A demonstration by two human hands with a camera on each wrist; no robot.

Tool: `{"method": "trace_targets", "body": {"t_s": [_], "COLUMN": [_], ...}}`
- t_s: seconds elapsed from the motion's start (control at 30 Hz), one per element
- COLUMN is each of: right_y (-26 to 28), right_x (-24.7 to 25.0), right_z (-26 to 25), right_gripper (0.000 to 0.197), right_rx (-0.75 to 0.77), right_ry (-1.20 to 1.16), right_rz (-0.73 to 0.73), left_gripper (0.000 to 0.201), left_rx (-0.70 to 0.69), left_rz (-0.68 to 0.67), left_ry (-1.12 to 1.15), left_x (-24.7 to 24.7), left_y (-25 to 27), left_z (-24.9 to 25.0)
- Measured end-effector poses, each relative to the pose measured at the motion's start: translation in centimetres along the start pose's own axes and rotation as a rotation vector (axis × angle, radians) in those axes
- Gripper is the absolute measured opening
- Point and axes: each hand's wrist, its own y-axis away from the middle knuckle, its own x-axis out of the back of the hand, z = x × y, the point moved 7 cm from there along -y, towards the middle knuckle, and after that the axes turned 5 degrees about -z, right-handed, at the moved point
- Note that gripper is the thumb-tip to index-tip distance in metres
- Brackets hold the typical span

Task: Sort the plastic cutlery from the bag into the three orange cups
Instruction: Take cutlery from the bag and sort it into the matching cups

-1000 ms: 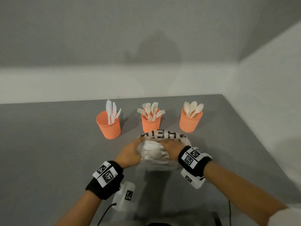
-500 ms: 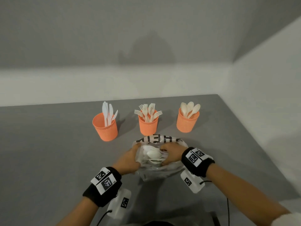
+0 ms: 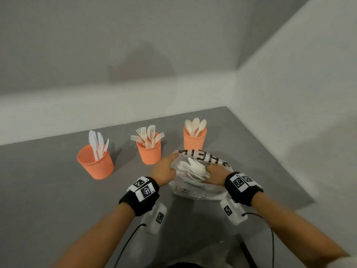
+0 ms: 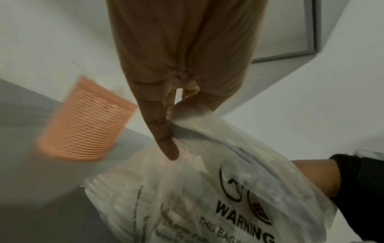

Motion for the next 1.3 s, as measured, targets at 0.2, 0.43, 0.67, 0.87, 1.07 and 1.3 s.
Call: {"method": "trace_targets", "body": {"t_s": [0.2,0.43,0.67,0.87,1.07,1.3], "right_y": [2.8,2.7,2.2,1.6,-0.2,-2.1], "right_x": [1.3,2.2,3.9,6.7,5.4,1.3], "right_z": [4.1,4.7,2.3,-2.9,-9.7,-14.9], "right_gripper": [0.04,0.018,0.009,0.02,0.03,0.025], "right_rx": [-0.082,-0.049,0.043,0.238,0.332,0.22], "right_ry": [-0.099,-0.365,-0.769,-1.297,-1.379,-1.382], "right_rz": [0.109,0.2,0.388,0.473,0.436,0.477], "left_gripper": [0.057,0.058,0.048,0.026,0.066,0.073], "left_rx": [-0.042,0.04,0.0,0.046,0.359,0.297], "left_rz": [-0.077,-0.09,-0.045,0.277,-0.175,-0.209], "left_ry": [-0.009,0.013,0.083,0.593,1.244,1.378], "left_x": [-2.5,-2.8,-2.4,1.6,-2.5,-0.6], "left_y": [-2.6,-3.1,-2.6,-0.3,3.8,5.5], "left_z": [4.4,3.8,2.4,0.4,-2.5,-4.5]}}
